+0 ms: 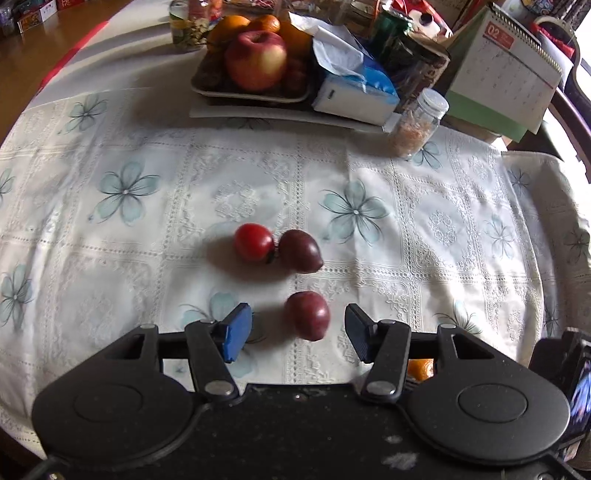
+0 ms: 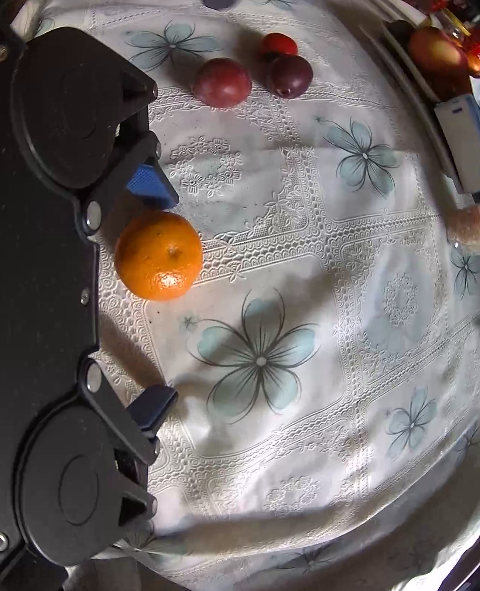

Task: Organize fruits
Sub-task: 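Reach the right gripper to the orange mandarin while the left gripper reaches a dark red plum, then close the right gripper on the mandarin while the left gripper closes on the plum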

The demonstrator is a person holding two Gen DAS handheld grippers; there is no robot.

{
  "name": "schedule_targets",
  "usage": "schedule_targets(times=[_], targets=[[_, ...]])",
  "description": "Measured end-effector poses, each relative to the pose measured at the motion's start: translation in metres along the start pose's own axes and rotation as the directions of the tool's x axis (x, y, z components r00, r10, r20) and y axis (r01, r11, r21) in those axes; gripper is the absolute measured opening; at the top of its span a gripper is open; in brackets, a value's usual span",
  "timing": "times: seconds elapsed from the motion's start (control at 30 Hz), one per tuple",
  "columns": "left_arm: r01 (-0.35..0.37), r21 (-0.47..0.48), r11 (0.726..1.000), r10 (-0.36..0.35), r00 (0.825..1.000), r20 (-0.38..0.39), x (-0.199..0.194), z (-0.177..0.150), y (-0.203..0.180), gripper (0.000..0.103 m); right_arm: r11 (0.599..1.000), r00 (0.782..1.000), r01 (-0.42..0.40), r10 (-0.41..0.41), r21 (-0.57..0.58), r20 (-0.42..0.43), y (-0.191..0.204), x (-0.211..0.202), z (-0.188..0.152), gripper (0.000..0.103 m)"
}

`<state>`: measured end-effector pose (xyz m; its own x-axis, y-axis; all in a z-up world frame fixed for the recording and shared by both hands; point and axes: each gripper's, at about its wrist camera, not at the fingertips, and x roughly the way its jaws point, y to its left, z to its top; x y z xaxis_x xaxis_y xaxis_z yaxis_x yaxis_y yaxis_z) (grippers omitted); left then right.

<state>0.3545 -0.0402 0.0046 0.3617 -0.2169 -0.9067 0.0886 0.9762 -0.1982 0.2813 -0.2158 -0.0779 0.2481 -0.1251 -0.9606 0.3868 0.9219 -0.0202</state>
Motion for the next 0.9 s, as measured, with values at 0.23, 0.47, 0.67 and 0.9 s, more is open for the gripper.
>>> schedule_targets(times=[0.23, 0.47, 0.67, 0.9], targets=[[-0.036, 0.018, 0.999, 0.037, 0.998, -0.049, 0.030, 0.002, -0.020, 0.057, 1.000, 1.000, 0.010, -0.010, -0.003, 0.014, 0.001, 0.001, -0.004, 0.102], [-0.095, 0.033, 0.995, 0.097, 0.992, -0.082, 0.057, 0.005, -0.027, 0.057, 1.000, 1.000, 0.010, -0.010, -0.001, 0.000, 0.001, 0.000, -0.002, 0.102], [-0.177, 0.028, 0.984, 0.179, 0.973, -0.144, 0.085, 0.005, -0.025, 0.058, 1.000, 1.000, 0.010, -0.010, -0.001, 0.001, 0.002, 0.000, -0.001, 0.102], [-0.141, 0.075, 0.987, 0.150, 0.980, -0.128, 0.093, -0.001, -0.034, 0.088, 1.000, 1.000, 0.011, -0.011, -0.001, 0.000, 0.001, 0.001, -0.001, 0.102]])
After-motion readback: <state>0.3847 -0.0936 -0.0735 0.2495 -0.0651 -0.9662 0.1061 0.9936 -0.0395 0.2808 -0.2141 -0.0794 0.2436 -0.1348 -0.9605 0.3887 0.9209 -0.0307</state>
